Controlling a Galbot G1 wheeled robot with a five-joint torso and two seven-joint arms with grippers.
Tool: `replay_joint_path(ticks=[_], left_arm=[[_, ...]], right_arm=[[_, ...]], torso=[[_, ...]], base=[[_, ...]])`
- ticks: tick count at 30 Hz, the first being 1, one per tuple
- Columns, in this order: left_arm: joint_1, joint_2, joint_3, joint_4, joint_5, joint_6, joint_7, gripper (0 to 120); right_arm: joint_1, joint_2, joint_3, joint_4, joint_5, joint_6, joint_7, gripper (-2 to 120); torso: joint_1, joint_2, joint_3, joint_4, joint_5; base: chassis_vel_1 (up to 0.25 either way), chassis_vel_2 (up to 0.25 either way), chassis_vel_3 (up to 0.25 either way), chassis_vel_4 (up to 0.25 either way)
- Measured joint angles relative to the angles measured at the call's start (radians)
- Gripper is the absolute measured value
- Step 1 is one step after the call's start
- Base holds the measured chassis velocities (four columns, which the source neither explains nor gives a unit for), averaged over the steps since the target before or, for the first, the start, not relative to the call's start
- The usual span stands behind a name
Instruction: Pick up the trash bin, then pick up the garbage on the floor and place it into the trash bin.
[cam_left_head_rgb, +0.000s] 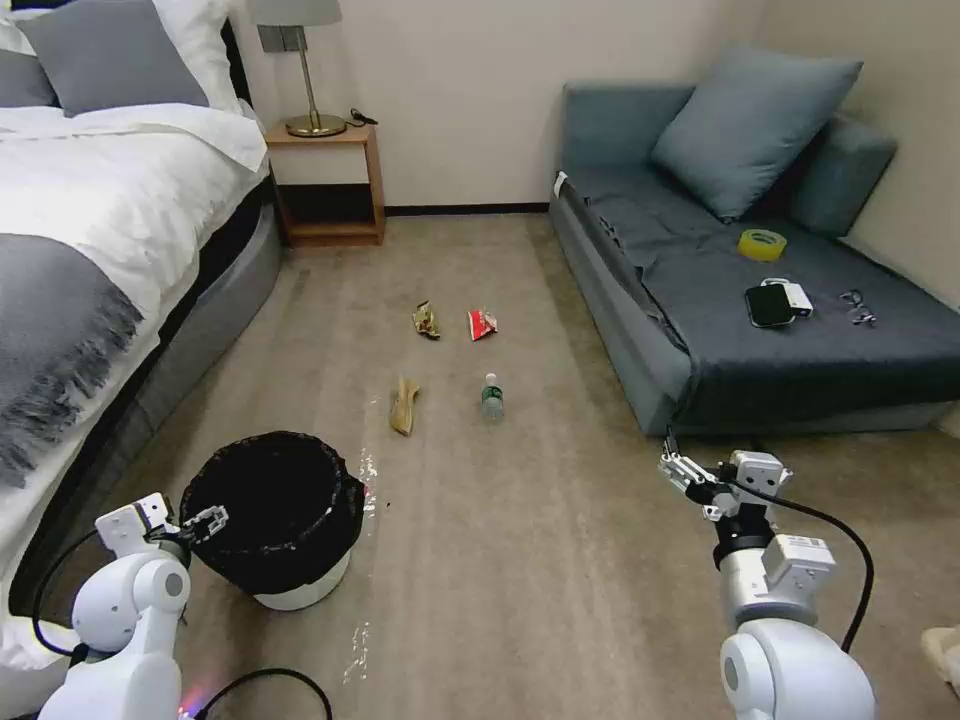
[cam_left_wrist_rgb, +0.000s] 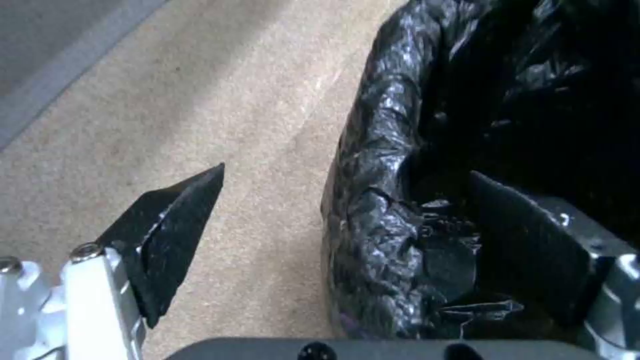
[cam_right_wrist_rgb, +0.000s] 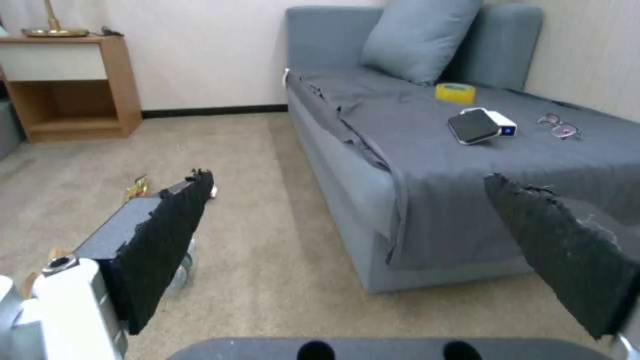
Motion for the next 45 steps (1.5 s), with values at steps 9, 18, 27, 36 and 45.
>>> replay_joint_path(ticks=[9,18,27,36,45], left_arm=[[-0.014,0.007,0.009,0.024,-0.021,-0.006,-0.005,65],[-0.010,-0.002,0.012,0.019,-0.061,-0.006,-0.015,32],[-0.013,-0.008,0.009,0.024,-0.125,-0.007,-0.037,5],[0.010,-0.022,-0.011,-0.058,-0.131,0.006,-0.036,4],[0.080,-0.060,-0.046,-0.250,-0.088,0.005,-0.012,4]], right_arm=[[0.001,0.001,0.002,-0.004,-0.002,0.006,0.002,100],[0.001,0.001,0.003,-0.009,-0.004,0.019,0.003,100],[0.001,-0.005,0.003,-0.010,-0.001,0.025,0.004,100],[0.011,-0.009,0.000,-0.033,0.072,0.146,-0.034,100],[0.021,-0.023,0.008,-0.036,0.152,0.209,-0.053,100]], torso=[[0.000,0.000,0.000,0.0000,0.0006],[0.000,0.000,0.000,0.0001,0.0006],[0.000,0.000,0.000,0.0003,0.0006],[0.000,0.000,0.000,-0.0006,-0.0018],[0.000,0.000,0.000,-0.0003,0.0001]], base=[[0.000,0.000,0.000,0.000],[0.000,0.000,0.000,0.000],[0.000,0.000,0.000,0.000],[0.000,0.000,0.000,0.000],[0.000,0.000,0.000,0.000]])
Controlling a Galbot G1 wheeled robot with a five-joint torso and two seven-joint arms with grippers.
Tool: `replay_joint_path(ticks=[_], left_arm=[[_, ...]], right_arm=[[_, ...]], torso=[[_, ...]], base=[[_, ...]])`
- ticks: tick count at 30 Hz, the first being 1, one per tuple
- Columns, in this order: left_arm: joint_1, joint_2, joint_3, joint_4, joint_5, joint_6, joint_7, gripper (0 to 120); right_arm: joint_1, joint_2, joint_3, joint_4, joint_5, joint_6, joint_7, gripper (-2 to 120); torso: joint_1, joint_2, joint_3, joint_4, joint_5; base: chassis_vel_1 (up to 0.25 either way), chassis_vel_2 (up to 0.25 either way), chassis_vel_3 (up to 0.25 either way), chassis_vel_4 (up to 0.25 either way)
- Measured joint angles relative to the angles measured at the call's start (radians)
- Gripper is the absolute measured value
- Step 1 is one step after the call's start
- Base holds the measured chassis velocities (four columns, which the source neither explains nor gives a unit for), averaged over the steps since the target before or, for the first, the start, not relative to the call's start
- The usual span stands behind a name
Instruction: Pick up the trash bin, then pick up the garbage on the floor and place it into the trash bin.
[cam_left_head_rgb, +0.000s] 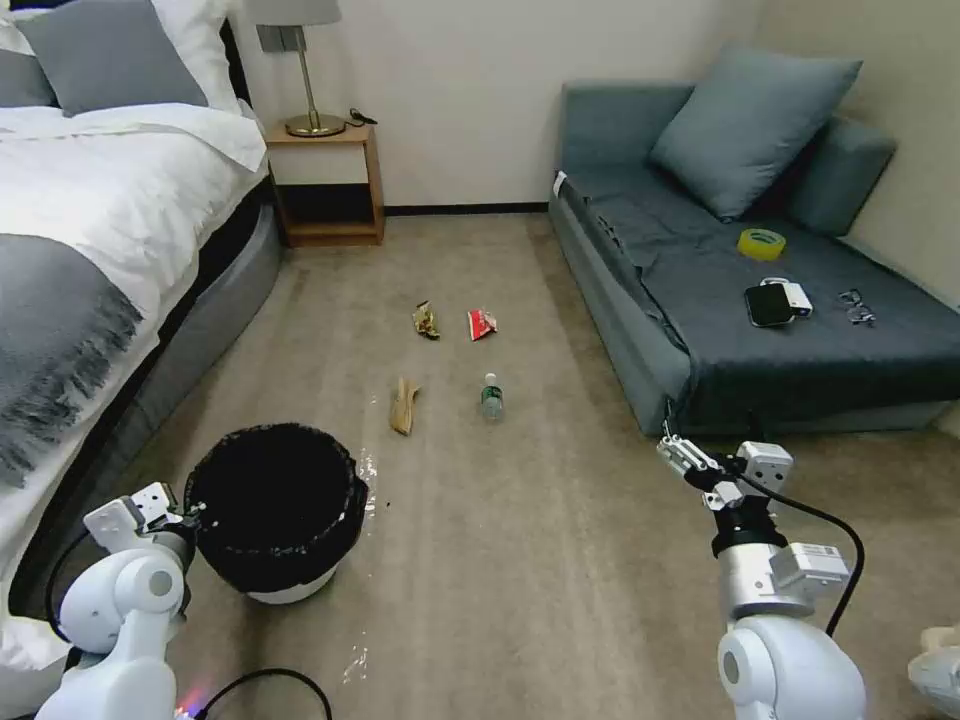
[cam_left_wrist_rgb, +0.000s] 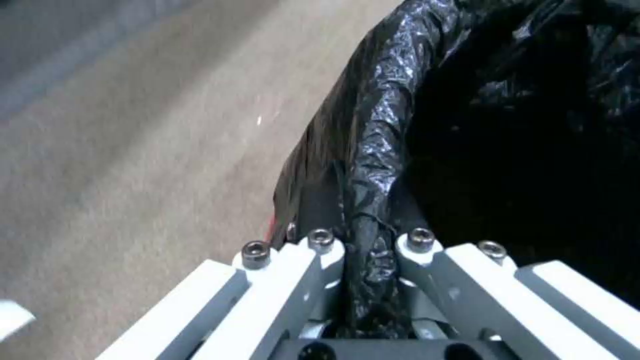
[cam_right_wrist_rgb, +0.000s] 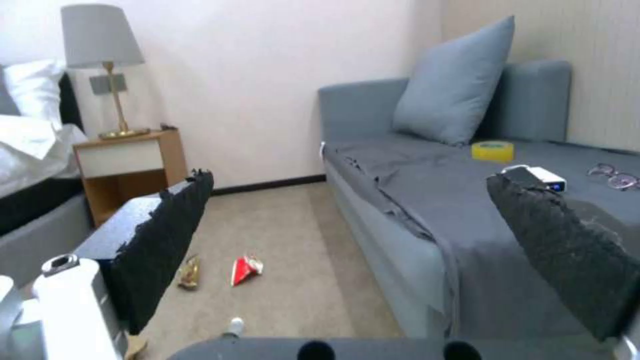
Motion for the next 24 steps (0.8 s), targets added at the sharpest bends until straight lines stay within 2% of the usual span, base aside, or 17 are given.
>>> replay_joint_path(ticks=[2,5,6,10,14,24], left_arm=[[0.011,-0.006,-0.002,-0.022,0.025,0.000,0.011,4],[0.044,-0.033,-0.011,-0.079,0.135,-0.001,0.049,4],[0.044,-0.033,-0.011,-0.079,0.135,-0.001,0.049,4],[0.073,-0.063,-0.015,-0.115,0.241,-0.003,0.093,4],[0.080,-0.074,-0.016,-0.120,0.273,-0.003,0.109,4],[0.078,-0.081,-0.015,-0.118,0.276,-0.004,0.113,4]], right_arm=[[0.000,-0.001,0.000,0.000,0.004,0.003,0.000,100],[-0.001,-0.003,0.001,0.000,0.013,0.015,-0.001,100],[-0.001,-0.003,0.001,0.000,0.013,0.015,-0.001,100],[-0.003,-0.006,0.001,-0.002,0.042,0.028,-0.024,100],[-0.004,-0.009,0.004,-0.006,0.050,0.036,-0.045,100],[-0.004,-0.012,0.006,-0.013,0.051,0.050,-0.063,100]], torso=[[0.000,0.000,0.000,0.0000,-0.0002],[0.000,0.000,0.000,0.0002,0.0000],[0.000,0.000,0.000,0.0002,0.0000],[0.000,0.000,0.000,0.0002,0.0000],[0.000,0.000,0.000,0.0002,0.0000],[0.000,0.000,0.000,0.0002,0.0000]], base=[[0.000,0.000,0.000,0.000],[0.000,0.000,0.000,0.000],[0.000,0.000,0.000,0.000],[0.000,0.000,0.000,0.000],[0.000,0.000,0.000,0.000],[0.000,0.000,0.000,0.000]])
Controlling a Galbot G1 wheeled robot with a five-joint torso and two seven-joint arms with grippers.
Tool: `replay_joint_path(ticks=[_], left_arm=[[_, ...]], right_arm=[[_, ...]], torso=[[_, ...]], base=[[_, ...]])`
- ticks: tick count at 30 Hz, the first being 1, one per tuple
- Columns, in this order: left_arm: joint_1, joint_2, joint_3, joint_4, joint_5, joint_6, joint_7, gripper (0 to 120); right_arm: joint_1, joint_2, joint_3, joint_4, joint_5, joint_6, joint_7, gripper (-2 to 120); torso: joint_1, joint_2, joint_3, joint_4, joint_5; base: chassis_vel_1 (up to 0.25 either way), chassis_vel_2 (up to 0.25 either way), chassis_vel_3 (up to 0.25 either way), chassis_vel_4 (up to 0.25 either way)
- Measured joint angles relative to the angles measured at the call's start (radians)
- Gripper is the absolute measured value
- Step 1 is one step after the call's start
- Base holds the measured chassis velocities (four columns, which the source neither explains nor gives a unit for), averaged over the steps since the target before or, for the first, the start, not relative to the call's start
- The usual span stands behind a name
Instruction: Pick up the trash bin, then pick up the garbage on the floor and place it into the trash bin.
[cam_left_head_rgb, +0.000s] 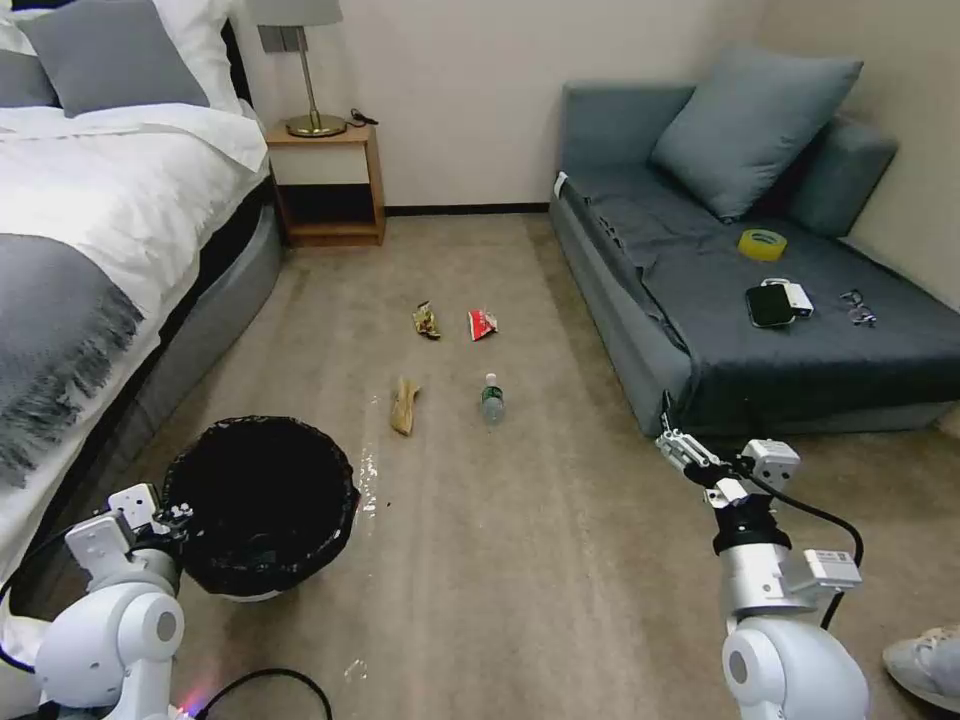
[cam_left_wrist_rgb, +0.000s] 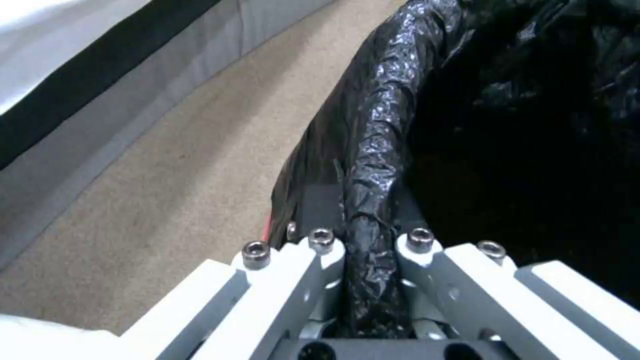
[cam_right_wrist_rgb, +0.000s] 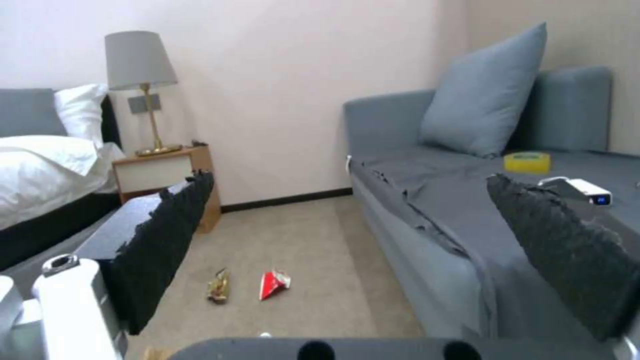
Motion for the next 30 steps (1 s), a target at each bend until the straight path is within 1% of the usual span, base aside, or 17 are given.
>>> replay_joint_path(ticks=[5,13,30], left_arm=[[-0.002,-0.002,0.000,0.005,0.000,-0.004,0.000,4],[-0.003,-0.008,0.000,0.008,0.001,-0.014,0.001,4],[-0.009,-0.010,-0.022,0.011,-0.004,-0.020,0.004,4]], right_arm=[[-0.001,-0.002,0.000,-0.001,0.000,0.002,-0.003,100],[-0.007,-0.002,0.000,-0.003,-0.007,0.009,-0.006,100],[-0.012,-0.003,-0.004,-0.005,-0.016,0.013,-0.018,100]], torso=[[0.000,0.000,0.000,0.0000,0.0000],[0.000,0.000,0.000,0.0000,-0.0001],[0.000,0.000,0.000,0.0001,-0.0001]], base=[[-0.082,0.079,0.094,-0.087],[-0.154,0.172,0.170,-0.169],[-0.126,0.133,0.128,-0.126]])
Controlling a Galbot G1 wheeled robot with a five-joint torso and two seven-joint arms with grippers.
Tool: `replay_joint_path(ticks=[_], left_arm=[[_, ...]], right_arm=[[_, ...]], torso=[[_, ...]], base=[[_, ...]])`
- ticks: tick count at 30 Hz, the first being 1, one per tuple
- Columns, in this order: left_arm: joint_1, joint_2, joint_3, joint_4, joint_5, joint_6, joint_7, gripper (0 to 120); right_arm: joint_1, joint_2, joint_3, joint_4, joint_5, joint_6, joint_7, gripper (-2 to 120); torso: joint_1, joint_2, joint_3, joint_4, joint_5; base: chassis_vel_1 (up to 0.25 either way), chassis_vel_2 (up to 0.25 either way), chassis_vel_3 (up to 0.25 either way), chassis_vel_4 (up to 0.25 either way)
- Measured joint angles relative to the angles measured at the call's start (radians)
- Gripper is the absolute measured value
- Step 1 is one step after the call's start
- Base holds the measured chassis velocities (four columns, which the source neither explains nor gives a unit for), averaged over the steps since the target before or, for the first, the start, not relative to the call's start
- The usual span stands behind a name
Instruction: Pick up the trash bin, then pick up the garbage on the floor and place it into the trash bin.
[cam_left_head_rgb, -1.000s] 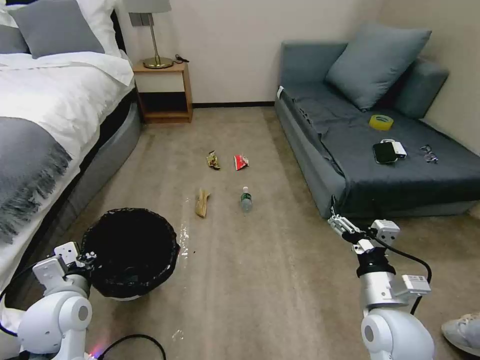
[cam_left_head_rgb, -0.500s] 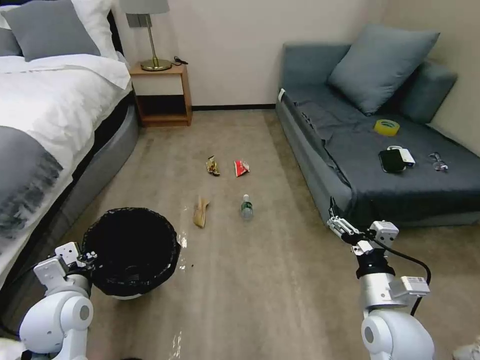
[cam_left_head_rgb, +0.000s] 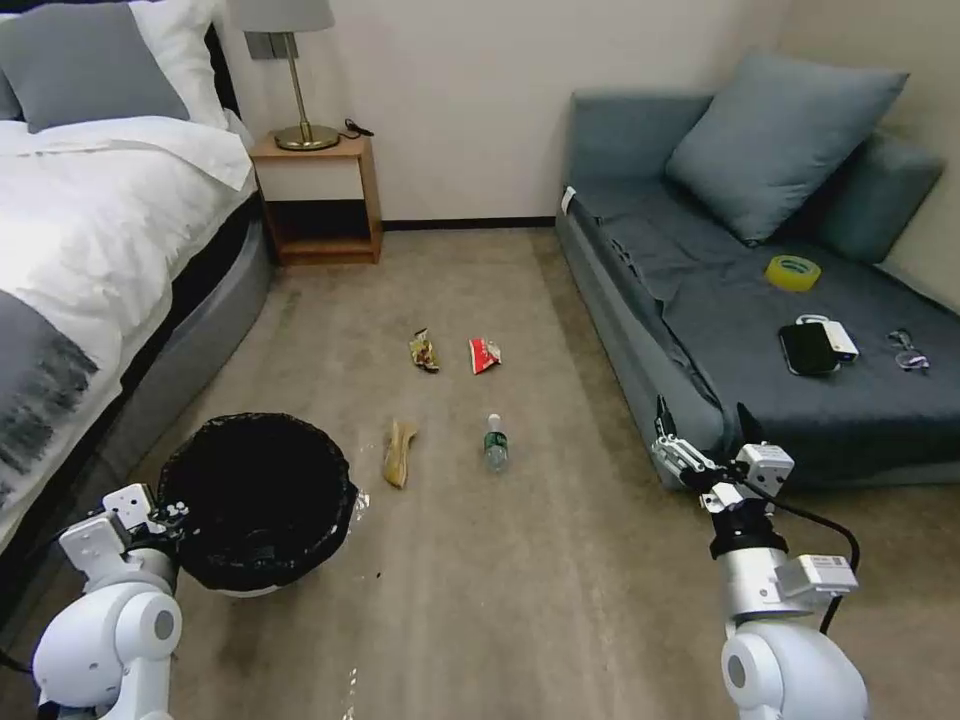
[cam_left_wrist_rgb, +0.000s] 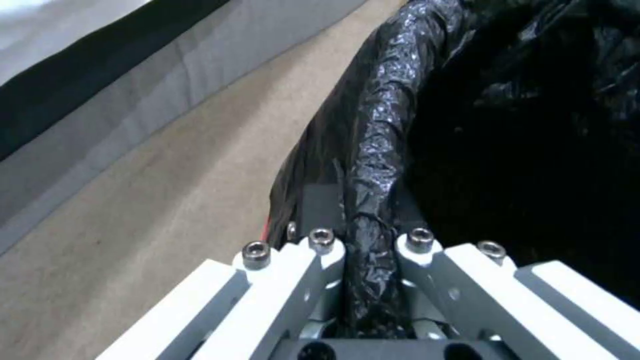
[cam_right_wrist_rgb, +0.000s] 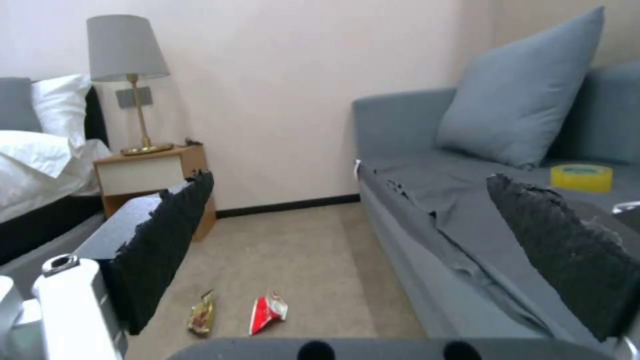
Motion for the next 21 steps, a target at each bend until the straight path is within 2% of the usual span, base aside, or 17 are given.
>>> replay_joint_path(ticks=[21], left_arm=[[-0.008,-0.002,-0.031,-0.006,-0.011,-0.003,0.001,4]], right_arm=[[-0.002,-0.005,-0.007,-0.001,-0.007,0.000,-0.010,100]], torso=[[0.000,0.000,0.000,-0.0001,-0.0001]], base=[[-0.135,0.136,0.130,-0.139]])
